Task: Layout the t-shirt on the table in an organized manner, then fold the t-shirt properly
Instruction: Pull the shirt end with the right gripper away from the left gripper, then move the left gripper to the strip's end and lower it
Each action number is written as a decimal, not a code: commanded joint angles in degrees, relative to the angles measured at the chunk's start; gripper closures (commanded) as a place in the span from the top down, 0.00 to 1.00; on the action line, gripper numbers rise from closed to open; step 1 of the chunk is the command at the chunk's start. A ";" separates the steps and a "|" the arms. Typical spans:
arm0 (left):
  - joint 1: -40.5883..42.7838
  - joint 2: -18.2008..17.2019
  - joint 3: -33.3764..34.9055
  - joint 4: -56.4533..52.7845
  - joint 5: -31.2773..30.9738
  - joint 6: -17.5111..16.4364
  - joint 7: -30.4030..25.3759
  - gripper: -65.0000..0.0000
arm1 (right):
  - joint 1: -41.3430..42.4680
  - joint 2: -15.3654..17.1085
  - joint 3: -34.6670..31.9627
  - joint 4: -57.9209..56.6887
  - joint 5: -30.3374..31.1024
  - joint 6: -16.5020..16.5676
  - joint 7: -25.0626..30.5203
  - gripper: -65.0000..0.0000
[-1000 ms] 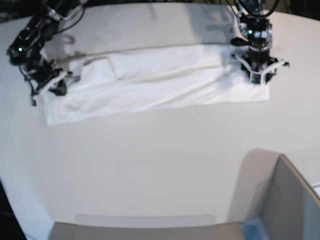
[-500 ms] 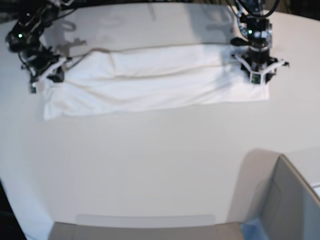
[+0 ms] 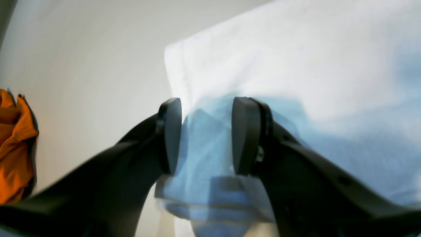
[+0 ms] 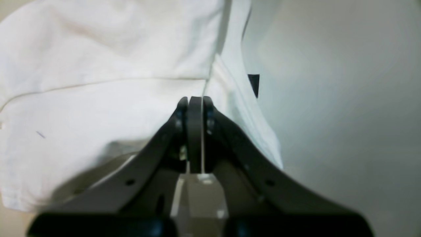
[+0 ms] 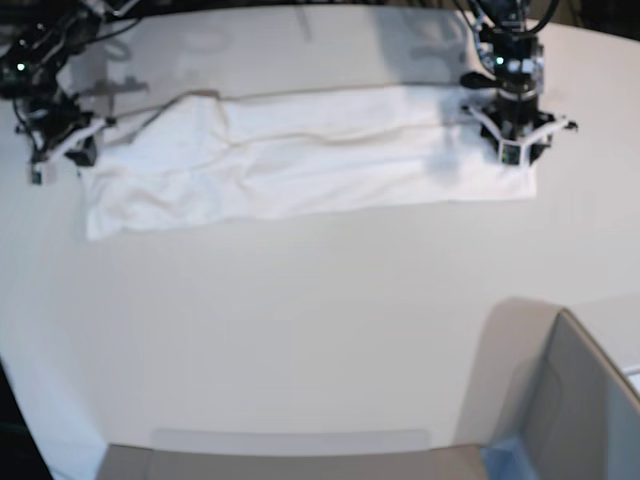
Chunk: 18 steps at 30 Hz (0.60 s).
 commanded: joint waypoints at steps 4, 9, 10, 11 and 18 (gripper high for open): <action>3.29 -0.12 -0.19 5.40 -0.04 -0.60 0.78 0.38 | 0.09 0.24 0.21 0.86 0.96 0.80 0.95 0.00; 3.55 -0.12 -0.55 9.18 -0.04 -0.60 0.78 0.38 | 0.45 0.42 -1.28 2.71 1.04 0.80 0.95 0.00; 3.38 -0.12 -0.55 9.18 -0.04 -0.60 0.78 0.38 | 0.18 0.50 -2.78 3.67 1.04 0.80 1.13 0.00; 3.29 -0.12 -0.55 9.18 -0.04 -0.60 0.78 0.38 | 0.01 0.50 -4.36 4.82 1.04 0.80 1.13 0.00; 3.64 0.06 -0.63 12.87 -0.13 -0.24 0.78 0.38 | -2.37 0.59 -14.91 10.71 0.87 0.80 1.30 0.00</action>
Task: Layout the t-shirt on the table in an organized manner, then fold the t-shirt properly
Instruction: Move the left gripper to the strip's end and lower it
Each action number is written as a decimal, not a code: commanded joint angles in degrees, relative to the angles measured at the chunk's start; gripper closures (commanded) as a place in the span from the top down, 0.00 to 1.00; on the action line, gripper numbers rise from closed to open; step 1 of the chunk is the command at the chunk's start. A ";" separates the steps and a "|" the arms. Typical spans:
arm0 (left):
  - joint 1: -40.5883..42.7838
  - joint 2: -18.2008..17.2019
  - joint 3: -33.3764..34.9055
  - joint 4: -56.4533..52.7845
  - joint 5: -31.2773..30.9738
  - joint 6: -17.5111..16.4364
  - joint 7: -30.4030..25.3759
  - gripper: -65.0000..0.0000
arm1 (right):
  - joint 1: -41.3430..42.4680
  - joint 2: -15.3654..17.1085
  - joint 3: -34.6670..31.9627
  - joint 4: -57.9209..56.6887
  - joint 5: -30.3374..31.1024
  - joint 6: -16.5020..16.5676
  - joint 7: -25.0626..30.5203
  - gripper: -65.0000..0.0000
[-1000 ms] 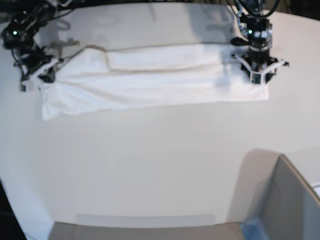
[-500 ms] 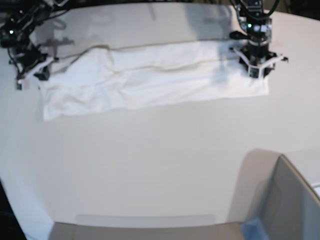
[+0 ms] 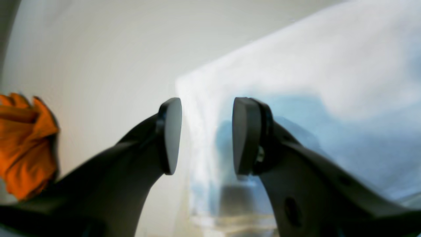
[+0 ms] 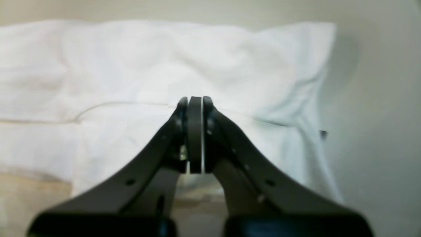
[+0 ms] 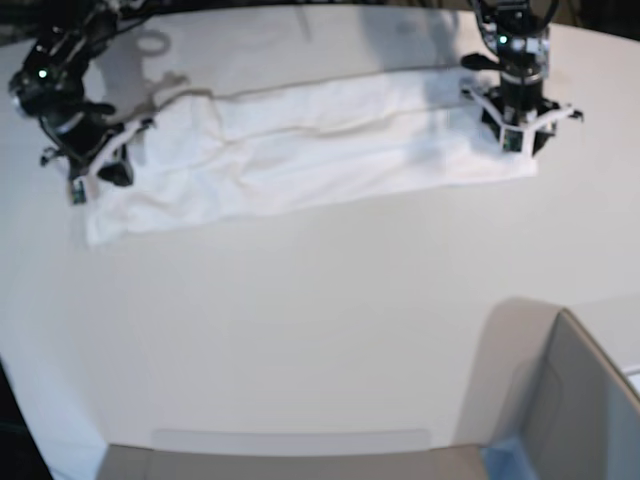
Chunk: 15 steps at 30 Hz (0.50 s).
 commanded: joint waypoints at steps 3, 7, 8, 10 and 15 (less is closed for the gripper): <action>0.06 0.01 0.46 2.94 -0.48 0.61 -1.30 0.38 | 0.93 2.06 -3.72 0.78 0.76 0.80 1.28 0.00; -0.29 1.51 2.13 2.94 -0.57 0.34 -1.30 0.38 | 2.34 2.33 -8.38 -0.54 -1.35 0.80 3.13 0.00; -0.38 1.51 2.66 2.85 -0.57 0.26 -1.30 0.38 | 2.96 1.98 -9.08 -1.50 -3.20 0.80 4.36 0.00; -0.38 1.51 5.21 2.24 -0.57 0.26 -1.30 0.38 | 4.45 1.45 -10.49 -4.58 -7.77 0.80 7.44 0.00; -0.38 1.42 6.27 -2.60 -0.57 0.34 -1.30 0.38 | 7.53 -0.05 -10.57 -13.81 -17.62 0.80 12.53 0.00</action>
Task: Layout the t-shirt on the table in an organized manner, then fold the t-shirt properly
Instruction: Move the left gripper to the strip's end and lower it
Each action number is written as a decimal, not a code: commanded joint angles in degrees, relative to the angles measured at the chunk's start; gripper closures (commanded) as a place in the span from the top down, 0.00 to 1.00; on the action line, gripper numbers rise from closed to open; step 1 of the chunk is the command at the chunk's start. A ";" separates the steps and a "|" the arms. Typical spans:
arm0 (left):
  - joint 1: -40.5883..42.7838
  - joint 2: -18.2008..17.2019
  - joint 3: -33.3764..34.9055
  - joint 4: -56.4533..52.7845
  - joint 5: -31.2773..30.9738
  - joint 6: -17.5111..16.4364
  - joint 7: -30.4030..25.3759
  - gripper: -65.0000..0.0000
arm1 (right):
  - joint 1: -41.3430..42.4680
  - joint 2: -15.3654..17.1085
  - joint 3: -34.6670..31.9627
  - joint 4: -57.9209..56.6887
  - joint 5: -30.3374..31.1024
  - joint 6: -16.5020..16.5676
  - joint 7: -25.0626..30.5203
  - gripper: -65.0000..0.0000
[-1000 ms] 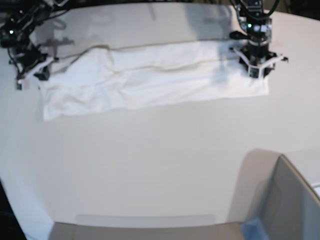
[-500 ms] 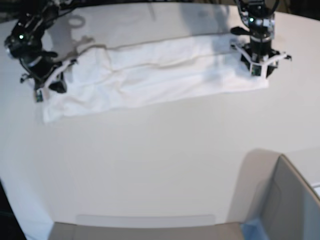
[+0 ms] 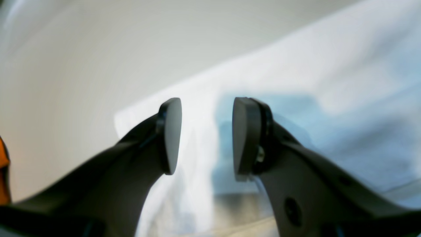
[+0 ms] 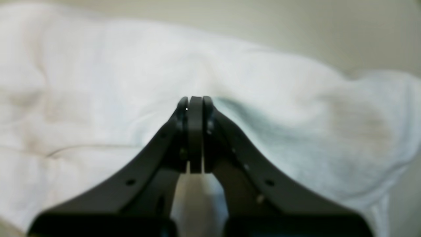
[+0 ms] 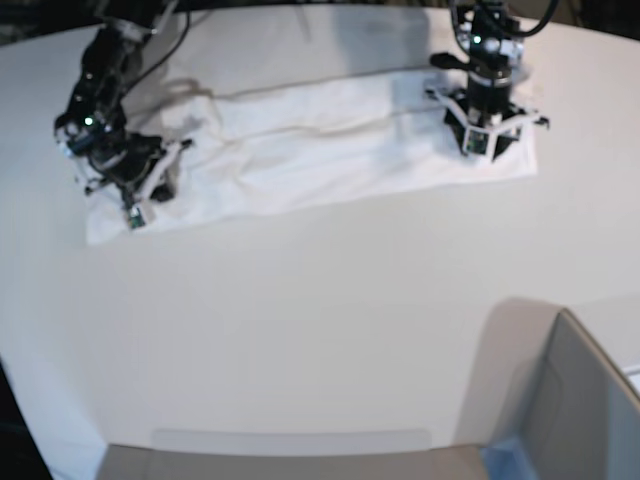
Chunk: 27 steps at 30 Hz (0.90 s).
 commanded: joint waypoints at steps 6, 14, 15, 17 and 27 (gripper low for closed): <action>-2.69 -0.15 -6.49 -7.87 0.24 0.58 -5.03 0.38 | 0.95 0.24 0.22 -6.75 -5.23 0.80 8.05 0.00; -11.22 -0.68 -10.36 -22.82 0.68 0.58 -9.08 0.38 | 4.29 0.06 6.64 -8.77 -9.98 0.80 8.14 0.00; -12.10 -0.68 -10.27 -23.43 0.68 0.58 -9.08 0.38 | 4.73 0.06 7.61 -8.77 -10.51 0.80 8.14 0.00; -13.68 -0.68 -10.01 -23.61 0.68 0.58 -9.08 0.38 | 5.26 0.06 8.49 -8.77 -11.91 0.80 8.14 0.00; -13.24 -0.59 -8.78 -13.94 0.68 0.58 -7.76 0.39 | 4.99 -0.64 8.66 -8.77 -14.02 0.80 8.14 0.00</action>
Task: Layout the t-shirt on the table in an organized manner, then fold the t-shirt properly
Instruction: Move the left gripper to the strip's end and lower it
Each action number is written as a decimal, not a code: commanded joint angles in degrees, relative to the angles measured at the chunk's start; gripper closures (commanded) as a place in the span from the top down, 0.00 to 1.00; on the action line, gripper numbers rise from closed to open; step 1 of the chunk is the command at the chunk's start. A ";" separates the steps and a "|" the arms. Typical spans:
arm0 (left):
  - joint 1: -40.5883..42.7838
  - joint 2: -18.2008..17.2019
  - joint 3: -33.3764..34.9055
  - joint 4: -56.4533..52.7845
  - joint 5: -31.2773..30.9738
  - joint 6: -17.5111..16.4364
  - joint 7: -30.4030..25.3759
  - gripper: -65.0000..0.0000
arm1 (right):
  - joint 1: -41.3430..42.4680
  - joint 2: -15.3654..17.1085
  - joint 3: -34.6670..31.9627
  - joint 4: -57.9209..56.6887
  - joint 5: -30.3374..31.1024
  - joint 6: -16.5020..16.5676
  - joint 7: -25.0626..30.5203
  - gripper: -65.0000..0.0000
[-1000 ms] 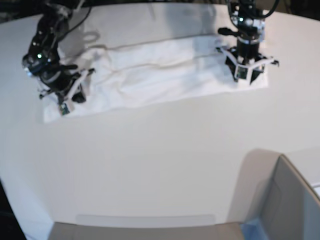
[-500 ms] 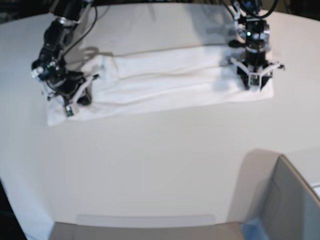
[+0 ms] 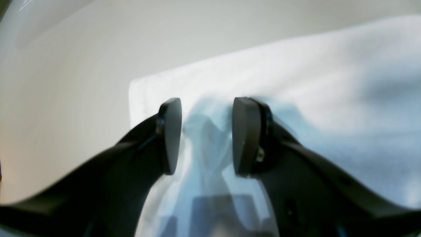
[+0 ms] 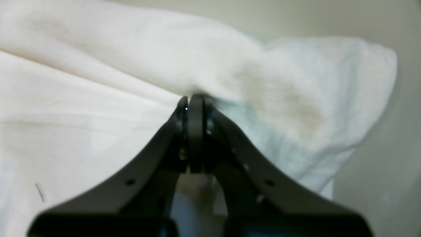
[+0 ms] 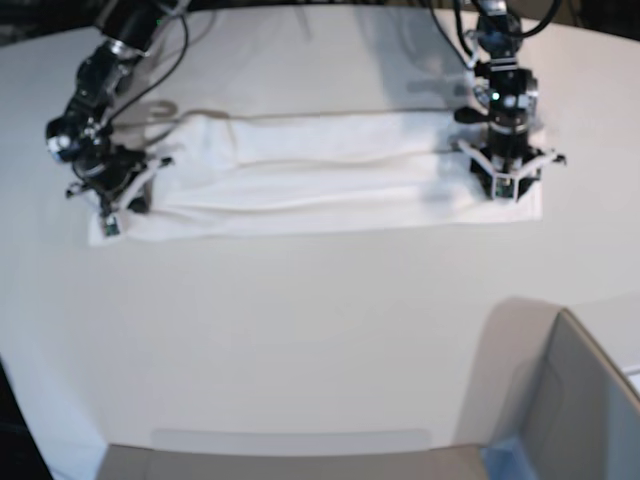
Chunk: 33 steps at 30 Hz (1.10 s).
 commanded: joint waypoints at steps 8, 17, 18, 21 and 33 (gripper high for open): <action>4.13 0.44 -3.66 14.71 -0.18 0.69 0.88 0.38 | 0.05 -0.14 0.18 0.36 -2.77 0.80 -2.22 0.00; 3.78 2.46 -17.99 17.43 -18.20 -16.80 4.40 0.54 | -0.03 -0.14 0.18 0.36 -2.86 0.80 -2.22 0.00; 2.99 2.55 -20.19 17.34 -21.37 -19.09 5.89 0.56 | -0.03 -0.14 0.18 0.36 -2.86 0.80 -2.22 0.00; 0.88 2.29 -26.08 17.08 -28.57 -24.41 12.22 0.58 | -0.03 -0.14 0.18 0.36 -2.86 0.80 -2.22 0.00; -11.25 -9.05 -35.83 7.67 -30.68 -24.41 47.65 0.59 | -0.12 -0.14 0.09 0.36 -2.94 0.80 -2.22 0.00</action>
